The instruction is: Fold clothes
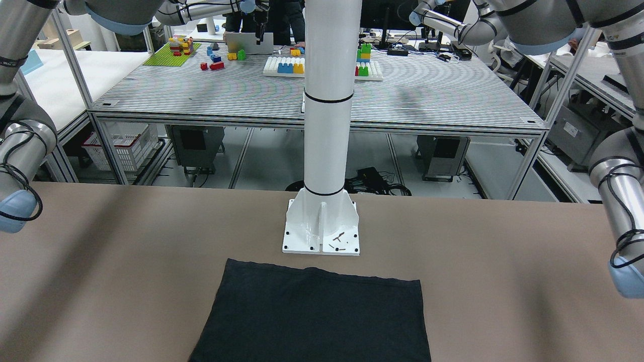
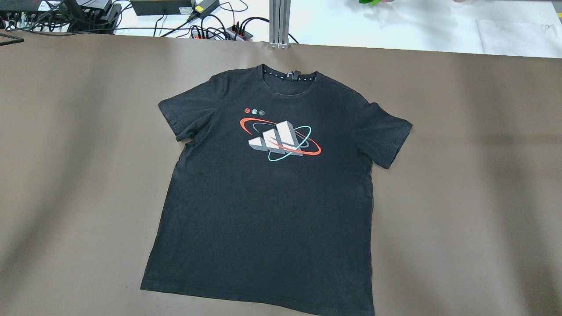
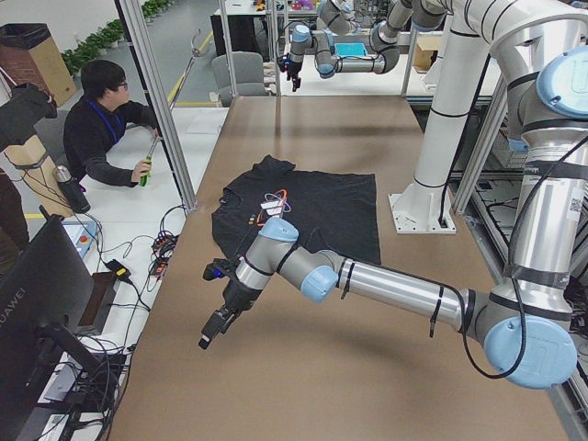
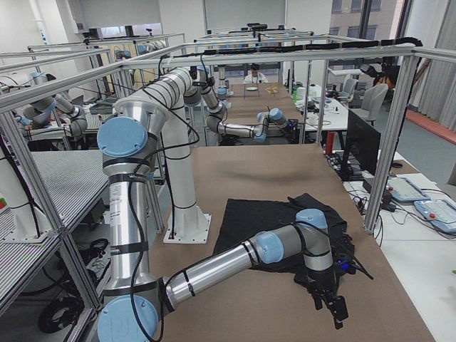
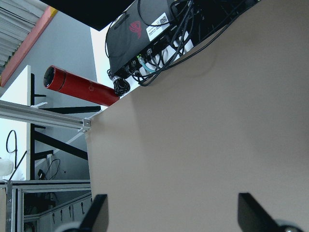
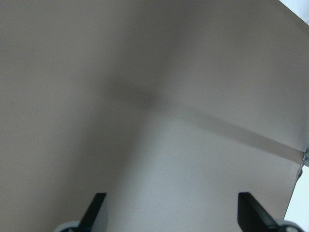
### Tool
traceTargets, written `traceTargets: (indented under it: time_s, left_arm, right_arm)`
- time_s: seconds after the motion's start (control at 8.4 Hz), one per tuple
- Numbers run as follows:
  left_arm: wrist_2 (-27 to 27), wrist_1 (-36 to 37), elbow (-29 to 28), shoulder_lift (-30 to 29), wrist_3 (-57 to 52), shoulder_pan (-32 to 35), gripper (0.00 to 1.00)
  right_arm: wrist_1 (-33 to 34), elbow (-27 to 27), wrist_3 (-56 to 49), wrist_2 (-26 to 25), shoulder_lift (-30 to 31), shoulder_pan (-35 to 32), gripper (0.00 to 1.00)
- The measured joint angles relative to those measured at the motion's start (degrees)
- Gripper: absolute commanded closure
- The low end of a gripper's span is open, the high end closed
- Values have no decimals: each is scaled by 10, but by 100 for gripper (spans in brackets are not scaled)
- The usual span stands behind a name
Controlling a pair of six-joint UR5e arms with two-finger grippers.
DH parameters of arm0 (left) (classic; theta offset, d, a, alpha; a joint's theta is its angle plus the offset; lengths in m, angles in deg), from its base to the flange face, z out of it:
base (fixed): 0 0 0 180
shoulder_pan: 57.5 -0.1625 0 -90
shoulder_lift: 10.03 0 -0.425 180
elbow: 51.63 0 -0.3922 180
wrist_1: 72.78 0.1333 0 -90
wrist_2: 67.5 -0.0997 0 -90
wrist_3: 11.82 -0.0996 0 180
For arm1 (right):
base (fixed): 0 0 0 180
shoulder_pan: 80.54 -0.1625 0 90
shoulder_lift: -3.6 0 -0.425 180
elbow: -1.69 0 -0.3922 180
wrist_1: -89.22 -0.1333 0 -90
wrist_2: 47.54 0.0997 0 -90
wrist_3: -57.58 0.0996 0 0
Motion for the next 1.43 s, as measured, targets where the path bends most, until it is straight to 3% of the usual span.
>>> traceTargets:
  time_s: [0.6,1.07,1.43]
  left_arm:
    - [-3,3,-2,2,0,-1,6]
    - [-40,2,-21,13,-4,1,6]
    - [-40,2,-13,21,-3,1,6]
  right_arm:
    - [0,3,0,0,-1,0,6]
    - [1,3,-6,1,-1,1,6]
    - [-26,2,-6,4,4,2,6]
